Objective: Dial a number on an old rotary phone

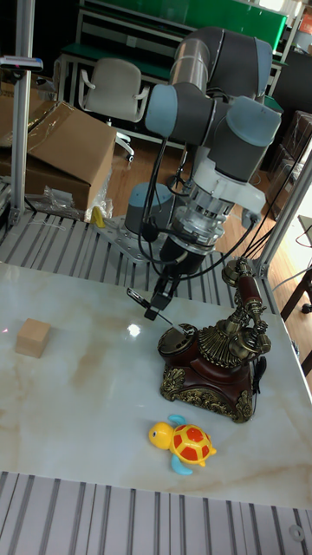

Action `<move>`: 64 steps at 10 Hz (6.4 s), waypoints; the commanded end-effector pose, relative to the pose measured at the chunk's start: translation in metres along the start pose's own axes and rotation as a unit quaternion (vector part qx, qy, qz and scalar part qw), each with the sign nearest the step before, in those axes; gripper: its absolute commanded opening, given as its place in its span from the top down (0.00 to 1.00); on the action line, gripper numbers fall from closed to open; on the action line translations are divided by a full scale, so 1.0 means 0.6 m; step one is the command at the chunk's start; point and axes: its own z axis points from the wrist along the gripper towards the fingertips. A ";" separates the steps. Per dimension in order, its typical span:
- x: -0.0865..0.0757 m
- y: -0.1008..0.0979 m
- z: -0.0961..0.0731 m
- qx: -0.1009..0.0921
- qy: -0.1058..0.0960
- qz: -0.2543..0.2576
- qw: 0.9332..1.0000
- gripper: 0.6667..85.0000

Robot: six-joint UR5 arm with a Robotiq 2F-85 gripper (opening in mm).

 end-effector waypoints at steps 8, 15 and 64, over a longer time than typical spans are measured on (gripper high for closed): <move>-0.018 0.007 0.009 0.002 -0.005 0.009 1.000 0.99; -0.010 -0.016 0.023 0.009 -0.001 -0.008 1.000 0.99; -0.017 0.003 0.024 0.016 0.040 0.004 0.999 0.99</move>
